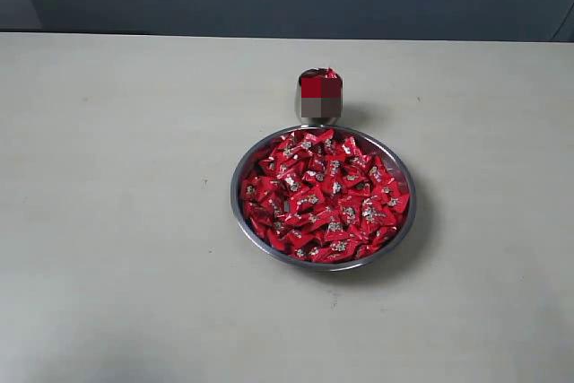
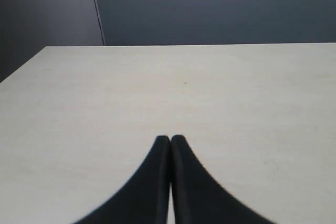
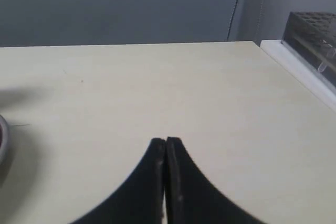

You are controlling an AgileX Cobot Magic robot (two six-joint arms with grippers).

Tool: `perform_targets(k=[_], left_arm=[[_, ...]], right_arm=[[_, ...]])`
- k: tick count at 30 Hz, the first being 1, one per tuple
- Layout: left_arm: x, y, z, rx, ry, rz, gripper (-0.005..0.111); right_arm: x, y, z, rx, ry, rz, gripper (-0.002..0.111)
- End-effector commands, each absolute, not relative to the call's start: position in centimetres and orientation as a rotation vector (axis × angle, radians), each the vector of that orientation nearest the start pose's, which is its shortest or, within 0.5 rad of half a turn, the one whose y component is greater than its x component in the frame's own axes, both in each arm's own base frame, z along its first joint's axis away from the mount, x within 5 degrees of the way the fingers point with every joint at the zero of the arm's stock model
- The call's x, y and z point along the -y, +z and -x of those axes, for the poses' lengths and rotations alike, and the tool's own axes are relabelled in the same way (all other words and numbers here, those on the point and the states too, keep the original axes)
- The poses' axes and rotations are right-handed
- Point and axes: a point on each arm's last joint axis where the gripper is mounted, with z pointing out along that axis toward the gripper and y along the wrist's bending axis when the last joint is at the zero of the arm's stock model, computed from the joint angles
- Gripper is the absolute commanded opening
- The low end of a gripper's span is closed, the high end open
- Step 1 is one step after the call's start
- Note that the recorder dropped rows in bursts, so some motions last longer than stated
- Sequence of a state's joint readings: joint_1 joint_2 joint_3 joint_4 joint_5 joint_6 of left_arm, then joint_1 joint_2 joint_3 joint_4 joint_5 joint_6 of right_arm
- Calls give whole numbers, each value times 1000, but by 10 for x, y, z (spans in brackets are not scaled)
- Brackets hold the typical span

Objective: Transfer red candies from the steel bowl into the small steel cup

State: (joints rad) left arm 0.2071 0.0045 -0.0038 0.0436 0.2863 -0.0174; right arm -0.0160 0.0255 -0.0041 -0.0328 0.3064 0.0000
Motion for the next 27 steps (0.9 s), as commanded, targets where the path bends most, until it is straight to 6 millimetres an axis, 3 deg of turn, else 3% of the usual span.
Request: perform_targets(k=[1, 27], left_arm=[[-12, 187, -53, -1763, 178, 173, 0], [-12, 187, -53, -1763, 178, 173, 0]], right_arm=[[2, 185, -54, -1802, -51, 1, -1], [0, 182, -54, -1826, 22, -43, -1]])
